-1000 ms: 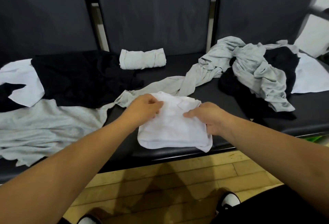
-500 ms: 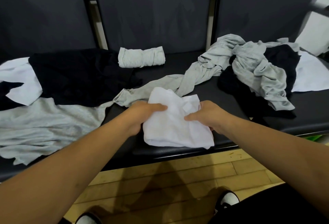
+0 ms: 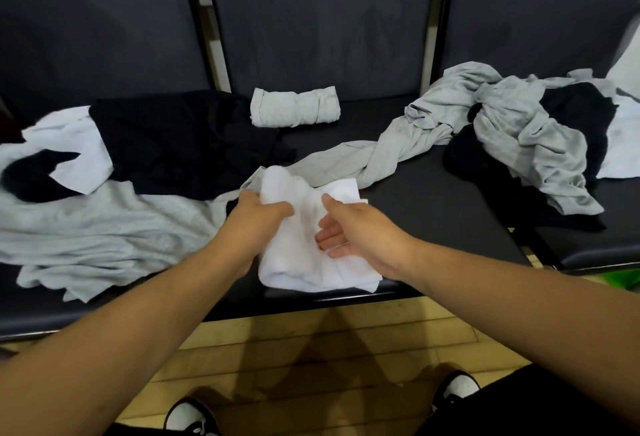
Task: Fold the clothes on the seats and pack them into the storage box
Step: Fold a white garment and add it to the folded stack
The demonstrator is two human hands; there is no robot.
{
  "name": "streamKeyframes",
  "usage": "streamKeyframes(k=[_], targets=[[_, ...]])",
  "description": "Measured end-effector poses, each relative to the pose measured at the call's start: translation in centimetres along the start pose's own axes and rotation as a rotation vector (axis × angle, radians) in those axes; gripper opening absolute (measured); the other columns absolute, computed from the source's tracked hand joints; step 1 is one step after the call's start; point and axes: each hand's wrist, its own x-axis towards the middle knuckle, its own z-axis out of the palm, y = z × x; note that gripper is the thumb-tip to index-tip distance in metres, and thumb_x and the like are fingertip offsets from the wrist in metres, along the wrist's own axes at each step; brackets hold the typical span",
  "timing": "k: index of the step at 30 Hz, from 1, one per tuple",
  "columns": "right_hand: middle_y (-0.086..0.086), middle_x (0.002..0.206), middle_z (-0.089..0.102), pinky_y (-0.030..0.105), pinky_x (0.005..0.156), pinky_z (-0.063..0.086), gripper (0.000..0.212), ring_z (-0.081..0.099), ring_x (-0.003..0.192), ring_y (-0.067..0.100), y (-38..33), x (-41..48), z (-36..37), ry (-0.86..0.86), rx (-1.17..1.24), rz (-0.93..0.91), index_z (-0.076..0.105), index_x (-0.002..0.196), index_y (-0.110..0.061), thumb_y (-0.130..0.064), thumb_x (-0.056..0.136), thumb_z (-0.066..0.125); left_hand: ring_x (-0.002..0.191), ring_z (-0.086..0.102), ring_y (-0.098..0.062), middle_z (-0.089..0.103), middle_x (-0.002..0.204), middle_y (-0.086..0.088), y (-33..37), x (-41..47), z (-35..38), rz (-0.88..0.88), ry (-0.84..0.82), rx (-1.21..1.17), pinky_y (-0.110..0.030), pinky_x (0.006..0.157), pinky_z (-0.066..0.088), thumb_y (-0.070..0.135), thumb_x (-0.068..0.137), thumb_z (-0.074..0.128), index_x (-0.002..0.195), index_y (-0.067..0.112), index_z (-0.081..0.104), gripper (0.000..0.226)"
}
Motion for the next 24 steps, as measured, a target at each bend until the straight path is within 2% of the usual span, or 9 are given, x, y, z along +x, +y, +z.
streamKeyframes(k=[3,6,9,11,13,17,20,22,24], targets=[[0.02,0.108,0.072,0.042,0.086,0.058,0.076,0.071,0.097,0.032,0.1,0.8,-1.1,-0.046,0.368,0.173,0.062,0.123,0.003,-0.064,0.101,0.034,0.077,0.061,-0.018,0.063,0.091,-0.001,1.0,-0.7,1.1,0.077,-0.184,-0.095,-0.03,0.068,0.049,0.034,0.094,0.064,0.107,0.015,0.054,0.025],[0.017,0.124,0.068,0.043,0.096,0.053,0.073,0.066,0.114,0.031,0.2,1.2,-2.7,-0.153,0.637,0.209,0.06,0.132,-0.003,-0.064,0.1,0.036,0.073,0.062,-0.018,0.068,0.092,-0.009,1.5,-0.3,1.6,0.074,-0.213,-0.058,-0.034,0.07,0.053,0.035,0.098,0.058,0.102,0.011,0.058,0.024],[0.018,0.124,0.069,0.047,0.101,0.052,0.045,0.067,0.115,0.032,0.6,1.2,-2.4,-0.165,0.537,0.207,0.06,0.133,-0.005,-0.032,0.097,0.064,0.09,0.067,-0.02,0.071,0.097,-0.005,0.7,0.5,1.6,-0.015,-0.164,0.039,-0.035,0.084,0.058,0.038,0.097,0.058,0.1,0.015,0.064,0.024],[0.019,0.123,0.069,0.051,0.103,0.05,0.048,0.067,0.115,0.035,0.9,1.1,-2.1,-0.163,0.517,0.213,0.06,0.134,-0.005,-0.018,0.089,0.072,0.091,0.071,-0.017,0.076,0.094,0.001,0.5,0.6,1.6,-0.078,-0.249,-0.064,-0.03,0.08,0.057,0.04,0.097,0.059,0.103,0.017,0.069,0.025],[0.02,0.128,0.067,0.053,0.106,0.048,0.053,0.065,0.118,0.037,0.8,1.0,-1.7,-0.18,0.544,0.197,0.058,0.136,-0.006,-0.018,0.087,0.073,0.094,0.073,-0.017,0.078,0.096,0.002,0.6,0.5,1.4,-0.105,-0.34,-0.198,-0.031,0.084,0.057,0.042,0.097,0.058,0.109,0.019,0.069,0.029],[0.019,0.128,0.067,0.05,0.104,0.05,0.045,0.065,0.118,0.035,0.0,1.0,-1.6,-0.277,0.614,0.153,0.058,0.136,-0.006,-0.025,0.096,0.065,0.112,0.068,-0.026,0.071,0.12,-0.011,1.1,-0.5,1.3,-0.187,-0.495,-0.521,-0.043,0.1,0.051,0.04,0.093,0.063,0.126,0.012,0.066,0.043],[0.017,0.125,0.069,0.048,0.099,0.052,0.043,0.068,0.114,0.033,-1.5,0.8,-1.2,-0.363,0.575,0.144,0.06,0.134,-0.005,-0.029,0.098,0.061,0.101,0.073,-0.028,0.075,0.109,-0.013,1.7,-0.9,1.5,-0.232,-0.417,-0.596,-0.044,0.09,0.056,0.035,0.087,0.072,0.116,0.01,0.07,0.039],[0.017,0.122,0.071,0.048,0.098,0.054,0.041,0.069,0.111,0.032,-2.3,1.1,-0.9,-0.335,0.49,0.144,0.059,0.132,-0.004,-0.028,0.1,0.059,0.09,0.075,-0.027,0.076,0.1,-0.013,2.0,-1.0,1.6,-0.241,-0.325,-0.617,-0.042,0.08,0.06,0.029,0.083,0.076,0.109,0.007,0.072,0.034],[0.016,0.121,0.071,0.05,0.102,0.052,0.041,0.069,0.112,0.032,-2.9,1.3,-0.9,-0.312,0.414,0.107,0.059,0.131,-0.003,-0.03,0.1,0.06,0.088,0.075,-0.028,0.077,0.098,-0.014,2.3,-0.9,1.8,-0.237,-0.254,-0.661,-0.042,0.08,0.06,0.028,0.083,0.077,0.108,0.006,0.072,0.034]])
